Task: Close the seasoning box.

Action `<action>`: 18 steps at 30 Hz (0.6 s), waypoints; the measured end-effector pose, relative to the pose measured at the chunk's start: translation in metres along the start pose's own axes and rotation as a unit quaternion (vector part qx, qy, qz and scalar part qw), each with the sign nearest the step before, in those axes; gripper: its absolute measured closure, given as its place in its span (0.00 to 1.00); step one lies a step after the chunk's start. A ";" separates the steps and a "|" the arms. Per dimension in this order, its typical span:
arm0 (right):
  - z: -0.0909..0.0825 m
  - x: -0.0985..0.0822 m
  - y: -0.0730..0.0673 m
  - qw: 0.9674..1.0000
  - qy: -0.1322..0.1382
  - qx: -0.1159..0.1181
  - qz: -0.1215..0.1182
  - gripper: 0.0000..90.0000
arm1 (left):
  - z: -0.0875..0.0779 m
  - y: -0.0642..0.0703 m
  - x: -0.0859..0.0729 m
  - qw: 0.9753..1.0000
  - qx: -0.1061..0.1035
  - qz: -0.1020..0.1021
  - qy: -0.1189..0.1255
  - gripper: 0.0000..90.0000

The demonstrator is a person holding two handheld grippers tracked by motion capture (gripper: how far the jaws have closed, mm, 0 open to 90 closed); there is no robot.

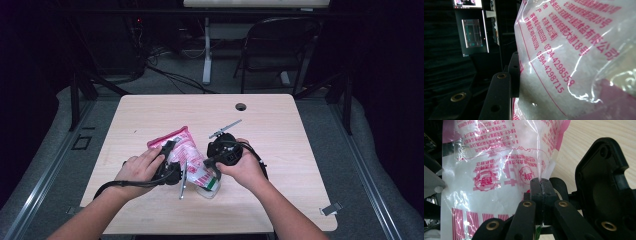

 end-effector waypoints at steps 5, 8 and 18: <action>0.001 -0.001 -0.001 1.000 0.006 -0.002 0.002 1.00 | 0.001 0.001 0.001 1.000 -0.001 0.001 0.004 0.72; 0.001 -0.001 0.001 1.000 0.006 -0.002 0.005 1.00 | 0.002 0.001 0.001 1.000 0.000 0.004 0.005 0.72; 0.003 0.000 0.000 1.000 0.005 0.003 0.003 1.00 | -0.002 0.000 -0.001 1.000 0.005 0.012 -0.002 0.72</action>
Point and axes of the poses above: each handheld gripper's, and its own axes: z roughly forward along the jaws, x roughly out of its top, y roughly to its right, the point moved 6 cm from there along z, roughly forward along the jaws, and after that the axes turned 7 degrees about y, right-handed, at the moved point
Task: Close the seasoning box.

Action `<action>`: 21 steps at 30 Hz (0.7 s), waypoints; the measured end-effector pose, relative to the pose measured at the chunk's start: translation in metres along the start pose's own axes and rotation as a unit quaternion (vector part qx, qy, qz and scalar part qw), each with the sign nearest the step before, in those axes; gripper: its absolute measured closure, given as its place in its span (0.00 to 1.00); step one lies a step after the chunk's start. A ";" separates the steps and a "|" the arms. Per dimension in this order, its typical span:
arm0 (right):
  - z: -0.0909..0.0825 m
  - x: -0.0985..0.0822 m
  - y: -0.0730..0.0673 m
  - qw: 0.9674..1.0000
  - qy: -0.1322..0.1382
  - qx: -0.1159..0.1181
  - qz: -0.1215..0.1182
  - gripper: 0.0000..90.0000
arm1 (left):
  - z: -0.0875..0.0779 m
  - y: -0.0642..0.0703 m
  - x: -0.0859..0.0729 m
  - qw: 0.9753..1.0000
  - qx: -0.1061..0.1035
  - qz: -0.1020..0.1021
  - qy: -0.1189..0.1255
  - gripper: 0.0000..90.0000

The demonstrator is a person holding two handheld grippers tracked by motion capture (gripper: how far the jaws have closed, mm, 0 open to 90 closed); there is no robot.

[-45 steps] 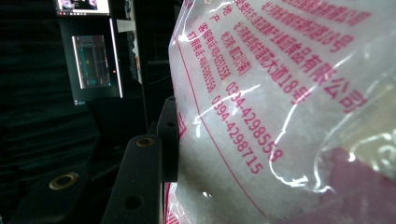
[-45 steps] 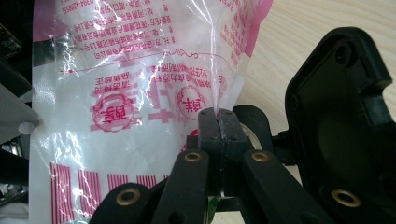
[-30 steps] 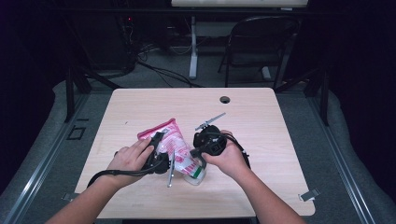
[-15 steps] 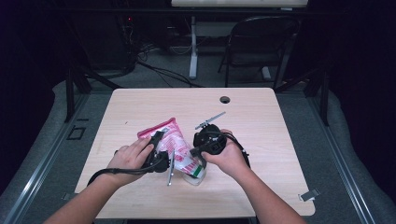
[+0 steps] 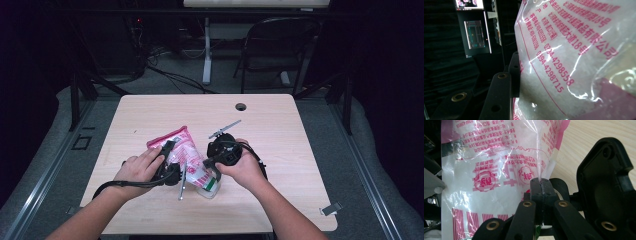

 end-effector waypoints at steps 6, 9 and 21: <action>0.000 0.002 -0.002 1.000 -0.003 0.002 -0.006 1.00 | -0.003 -0.002 -0.001 1.000 0.004 0.004 -0.003 0.72; 0.001 0.002 -0.004 1.000 0.003 0.002 0.001 1.00 | -0.003 -0.002 -0.001 1.000 0.005 0.006 -0.005 0.72; -0.001 0.001 -0.002 1.000 0.003 0.001 -0.002 1.00 | -0.004 -0.004 0.002 1.000 0.012 0.021 -0.004 0.73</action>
Point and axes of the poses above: each handheld gripper's, and its own axes: z roughly forward along the jaws, x roughly out of its top, y roughly to its right, the point moved 6 cm from there along z, roughly forward along the jaws, and after that the axes turned 7 degrees about y, right-handed, at the moved point
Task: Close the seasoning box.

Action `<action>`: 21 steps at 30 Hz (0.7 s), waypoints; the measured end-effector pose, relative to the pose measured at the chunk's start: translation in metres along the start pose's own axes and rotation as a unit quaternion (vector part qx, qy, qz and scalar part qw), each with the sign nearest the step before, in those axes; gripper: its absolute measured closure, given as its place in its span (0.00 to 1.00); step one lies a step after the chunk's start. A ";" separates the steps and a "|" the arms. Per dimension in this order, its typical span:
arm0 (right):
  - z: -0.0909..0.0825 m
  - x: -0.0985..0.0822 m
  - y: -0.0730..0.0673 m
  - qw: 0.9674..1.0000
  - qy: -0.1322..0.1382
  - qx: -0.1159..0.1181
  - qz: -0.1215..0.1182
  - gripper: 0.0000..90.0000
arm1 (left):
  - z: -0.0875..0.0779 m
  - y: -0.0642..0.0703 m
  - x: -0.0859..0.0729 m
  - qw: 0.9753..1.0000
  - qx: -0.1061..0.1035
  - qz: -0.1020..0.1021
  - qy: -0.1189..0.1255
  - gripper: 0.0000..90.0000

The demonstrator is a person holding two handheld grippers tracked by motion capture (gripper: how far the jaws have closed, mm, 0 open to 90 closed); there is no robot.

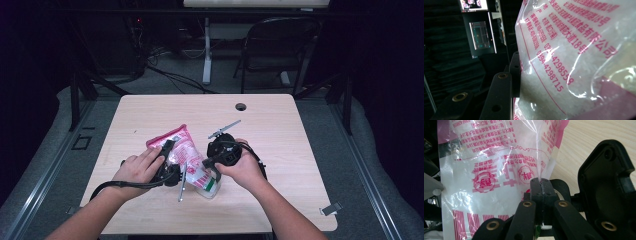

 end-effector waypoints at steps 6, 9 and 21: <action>0.000 0.000 0.001 1.000 -0.002 -0.001 0.002 1.00 | 0.002 0.000 0.001 1.000 0.007 0.001 0.002 0.73; -0.002 0.000 0.003 1.000 -0.002 0.000 0.001 1.00 | 0.001 -0.001 0.003 1.000 0.002 0.006 -0.002 0.73; -0.005 -0.002 0.004 1.000 0.005 0.001 0.004 1.00 | -0.001 -0.004 0.006 1.000 0.008 0.016 0.001 0.74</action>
Point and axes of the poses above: each handheld gripper's, and its own axes: z roughly forward along the jaws, x roughly out of its top, y roughly to its right, the point moved 6 cm from there along z, roughly forward along the jaws, and after that the axes turned 7 degrees about y, right-handed, at the moved point
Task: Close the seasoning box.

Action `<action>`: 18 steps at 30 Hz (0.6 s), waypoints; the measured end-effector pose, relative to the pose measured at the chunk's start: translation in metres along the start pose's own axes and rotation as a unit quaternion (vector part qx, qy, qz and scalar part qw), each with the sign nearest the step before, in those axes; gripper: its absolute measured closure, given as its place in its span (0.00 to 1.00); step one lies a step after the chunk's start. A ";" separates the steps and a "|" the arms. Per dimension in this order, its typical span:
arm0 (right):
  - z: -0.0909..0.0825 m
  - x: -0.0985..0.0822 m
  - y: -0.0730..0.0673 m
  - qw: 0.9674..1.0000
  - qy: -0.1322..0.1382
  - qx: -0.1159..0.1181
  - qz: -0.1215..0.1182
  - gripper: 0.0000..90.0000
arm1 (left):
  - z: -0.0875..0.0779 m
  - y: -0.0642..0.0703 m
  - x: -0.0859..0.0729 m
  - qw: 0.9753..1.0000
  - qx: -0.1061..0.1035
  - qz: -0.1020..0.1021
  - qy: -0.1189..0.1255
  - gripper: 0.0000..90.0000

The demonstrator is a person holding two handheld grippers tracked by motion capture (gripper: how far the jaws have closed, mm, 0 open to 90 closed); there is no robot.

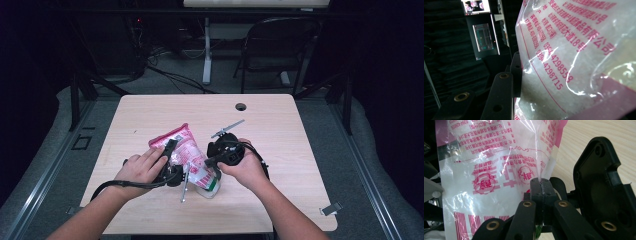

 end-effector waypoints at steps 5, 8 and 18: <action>-0.001 0.000 0.001 1.000 0.000 -0.004 0.000 1.00 | 0.001 -0.001 0.001 1.000 0.000 0.003 0.003 0.74; -0.001 -0.001 0.001 1.000 0.003 -0.004 0.002 1.00 | 0.002 -0.001 0.001 1.000 -0.001 0.005 0.003 0.74; -0.002 -0.003 0.002 1.000 0.003 -0.006 0.003 1.00 | 0.003 0.000 0.004 1.000 -0.005 0.012 0.007 0.75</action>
Point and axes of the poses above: each handheld gripper's, and its own axes: z roughly forward along the jaws, x roughly out of its top, y roughly to its right, the point moved 6 cm from there along z, roughly forward along the jaws, and after that the axes turned 7 degrees about y, right-handed, at the moved point
